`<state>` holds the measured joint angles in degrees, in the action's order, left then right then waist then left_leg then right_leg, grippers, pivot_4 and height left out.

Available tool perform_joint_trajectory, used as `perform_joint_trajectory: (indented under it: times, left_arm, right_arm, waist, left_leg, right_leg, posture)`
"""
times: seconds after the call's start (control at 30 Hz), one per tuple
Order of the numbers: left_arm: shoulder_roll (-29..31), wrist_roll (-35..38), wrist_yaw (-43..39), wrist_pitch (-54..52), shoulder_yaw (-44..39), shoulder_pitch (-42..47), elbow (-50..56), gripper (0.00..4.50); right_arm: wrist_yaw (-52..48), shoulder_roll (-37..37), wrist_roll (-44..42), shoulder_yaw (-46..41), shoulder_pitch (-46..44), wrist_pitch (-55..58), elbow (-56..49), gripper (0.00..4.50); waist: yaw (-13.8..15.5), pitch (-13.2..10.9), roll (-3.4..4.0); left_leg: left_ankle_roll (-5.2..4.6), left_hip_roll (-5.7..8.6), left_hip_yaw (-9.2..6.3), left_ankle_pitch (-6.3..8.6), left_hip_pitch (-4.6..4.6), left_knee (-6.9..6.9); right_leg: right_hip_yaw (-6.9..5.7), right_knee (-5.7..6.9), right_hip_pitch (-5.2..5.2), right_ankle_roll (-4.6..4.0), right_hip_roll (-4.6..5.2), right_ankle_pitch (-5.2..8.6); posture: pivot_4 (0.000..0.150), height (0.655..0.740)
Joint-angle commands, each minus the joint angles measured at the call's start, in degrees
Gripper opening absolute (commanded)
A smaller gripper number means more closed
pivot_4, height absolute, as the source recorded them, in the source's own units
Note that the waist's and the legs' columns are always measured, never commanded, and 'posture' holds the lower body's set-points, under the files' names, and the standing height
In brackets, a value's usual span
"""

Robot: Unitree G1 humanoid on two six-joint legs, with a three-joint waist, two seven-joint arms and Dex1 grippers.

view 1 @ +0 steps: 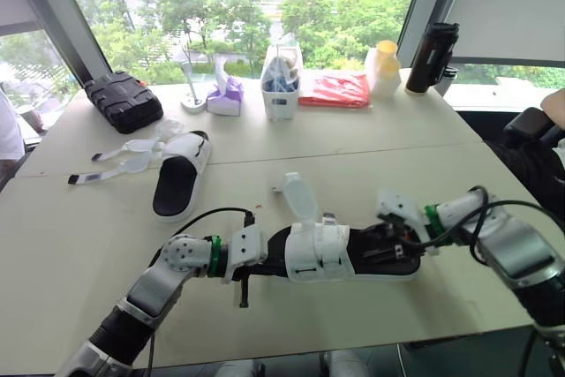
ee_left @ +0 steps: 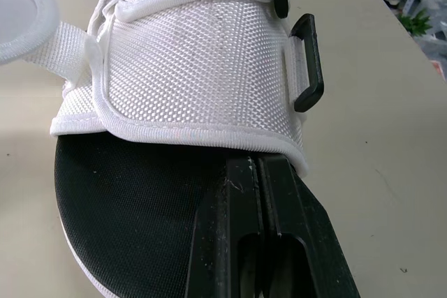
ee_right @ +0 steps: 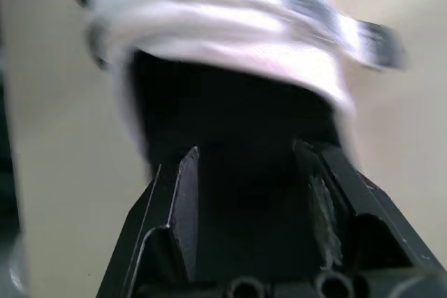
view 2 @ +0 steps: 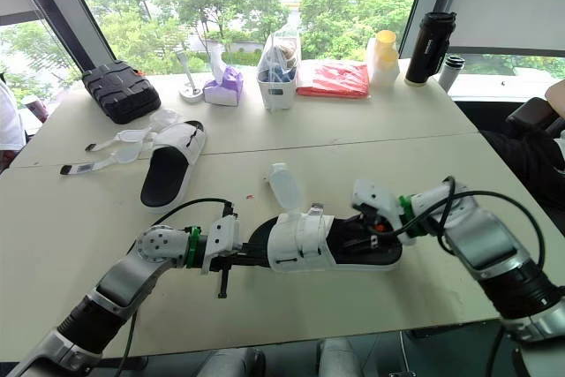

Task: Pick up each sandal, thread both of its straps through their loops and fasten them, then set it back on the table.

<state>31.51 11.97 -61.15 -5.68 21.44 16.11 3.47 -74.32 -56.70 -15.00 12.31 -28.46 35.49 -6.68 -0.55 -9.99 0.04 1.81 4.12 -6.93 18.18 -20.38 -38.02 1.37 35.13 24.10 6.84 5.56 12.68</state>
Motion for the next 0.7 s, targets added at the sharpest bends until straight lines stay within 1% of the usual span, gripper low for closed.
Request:
perform_joint_trajectory:
  times: [0.03,0.17,0.27,0.33,0.4,0.47,0.63,0.7]
  left_arm:
    - [1.1,-4.7,0.4,-1.7,2.0,-1.3,-5.6,0.0]
    - [1.1,-4.8,0.0,-1.1,2.2,-1.2,-6.8,0.0]
    - [1.0,-4.9,-0.1,-0.7,2.4,-1.3,-7.2,0.0]
    - [0.9,-4.9,-0.1,-0.6,2.5,-1.3,-7.3,0.0]
    - [0.9,-4.9,-0.2,-0.6,2.5,-1.3,-7.4,0.0]
    - [0.8,-4.9,-0.2,-0.6,2.5,-1.3,-7.4,0.0]
    - [0.9,-4.9,-0.1,-0.8,2.5,-1.6,-6.9,0.0]
    - [0.9,-4.9,0.1,-0.9,2.5,-1.9,-6.6,0.0]
  right_arm:
    - [-2.2,-0.7,-0.7,-2.8,-5.2,-2.0,4.0,2.3]
    - [-2.1,6.3,-4.9,-3.7,-15.6,4.7,12.0,2.3]
    - [-2.5,10.3,-6.0,-2.4,-18.4,7.3,14.3,2.3]
    - [-2.6,14.3,-6.7,-1.6,-20.0,8.4,17.1,2.3]
    - [-2.1,18.6,-6.4,-0.6,-22.3,9.4,22.1,2.3]
    - [-1.7,21.6,-4.8,0.9,-24.0,8.1,26.9,2.3]
    - [-1.6,26.0,-0.9,3.9,-26.2,3.8,34.2,2.3]
    - [-2.4,28.4,-0.9,4.3,-27.0,3.8,36.6,2.3]
  waist:
    - [0.0,0.0,-0.01]
    - [-0.3,0.0,0.02]
    - [-0.1,0.0,-0.02]
    - [0.0,0.1,-0.07]
    - [-0.1,0.1,-0.07]
    - [-0.2,0.1,-0.06]
    - [-0.2,0.1,-0.04]
    - [-0.3,0.1,-0.04]
  left_leg:
    - [0.0,-0.01,0.0,0.0,0.02,0.0]
    - [0.02,-0.03,0.02,-0.02,0.08,-0.02]
    - [0.03,-0.05,-0.07,-0.02,0.1,-0.02]
    - [0.03,-0.03,-0.21,-0.02,0.04,-0.02]
    - [0.03,0.01,-0.21,-0.02,-0.01,-0.02]
    - [0.03,0.02,-0.19,-0.02,0.0,-0.02]
    - [0.06,0.02,-0.21,-0.04,0.02,-0.01]
    - [0.06,0.03,-0.21,-0.04,0.02,-0.01]
  right_leg:
    - [0.0,0.0,-0.02,0.0,-0.01,0.0]
    - [0.04,0.02,-0.06,-0.01,-0.02,-0.01]
    - [0.01,0.04,-0.07,-0.02,-0.05,-0.01]
    - [-0.07,0.03,-0.06,-0.02,-0.04,-0.01]
    - [-0.07,0.03,-0.03,-0.03,0.0,-0.01]
    - [-0.05,0.03,-0.01,-0.03,0.0,-0.02]
    - [-0.06,0.09,0.01,-0.05,-0.01,-0.03]
    - [-0.07,0.09,0.0,-0.05,-0.02,-0.03]
  posture:
    - [0.15,0.74]
    - [0.15,0.74]
    - [0.15,0.74]
    - [0.15,0.74]
    - [0.15,0.74]
    - [0.15,0.74]
    - [0.15,0.74]
    - [0.15,0.74]
